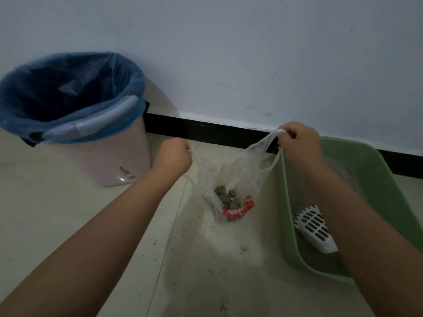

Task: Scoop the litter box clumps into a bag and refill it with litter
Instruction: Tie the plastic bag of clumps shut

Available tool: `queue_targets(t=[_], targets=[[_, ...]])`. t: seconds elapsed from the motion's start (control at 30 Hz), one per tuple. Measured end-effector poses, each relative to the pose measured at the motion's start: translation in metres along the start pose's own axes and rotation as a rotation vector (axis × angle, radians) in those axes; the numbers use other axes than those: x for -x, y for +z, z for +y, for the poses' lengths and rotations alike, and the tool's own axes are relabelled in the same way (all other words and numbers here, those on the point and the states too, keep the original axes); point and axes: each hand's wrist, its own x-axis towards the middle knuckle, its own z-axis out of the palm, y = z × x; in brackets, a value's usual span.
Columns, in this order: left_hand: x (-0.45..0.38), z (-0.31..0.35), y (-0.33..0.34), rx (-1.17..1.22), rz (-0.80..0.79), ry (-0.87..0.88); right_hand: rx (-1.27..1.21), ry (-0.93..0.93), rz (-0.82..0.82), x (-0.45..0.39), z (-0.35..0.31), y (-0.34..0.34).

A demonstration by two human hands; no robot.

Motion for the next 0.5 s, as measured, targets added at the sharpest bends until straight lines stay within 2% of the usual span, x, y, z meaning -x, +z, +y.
queue_targets(t=[0.07,0.1,0.17,0.23,0.3,0.37,0.43,0.5], targets=[[0.006,0.006,-0.01,0.137,-0.17,-0.077,-0.197,0.033,0.049,0.0,-0.004,-0.003],[0.009,0.01,-0.016,0.282,-0.194,-0.11,-0.317,0.061,0.066,0.0,-0.006,-0.005],[0.011,0.016,-0.024,0.594,-0.076,-0.104,-0.508,0.09,0.09,0.0,-0.01,-0.011],[0.014,0.022,-0.033,0.796,0.122,-0.031,-0.695,0.109,0.1,0.002,-0.021,-0.019],[0.017,0.033,-0.043,0.977,0.25,0.04,-0.952,0.203,0.099,-0.001,-0.037,-0.028],[0.019,0.045,-0.051,1.215,0.253,0.086,-1.123,0.304,0.067,-0.006,-0.051,-0.035],[0.019,0.056,-0.052,1.451,0.177,0.115,-1.111,0.342,-0.008,-0.009,-0.059,-0.036],[0.017,0.059,-0.044,1.513,0.155,0.114,-1.07,0.357,-0.058,-0.007,-0.06,-0.032]])
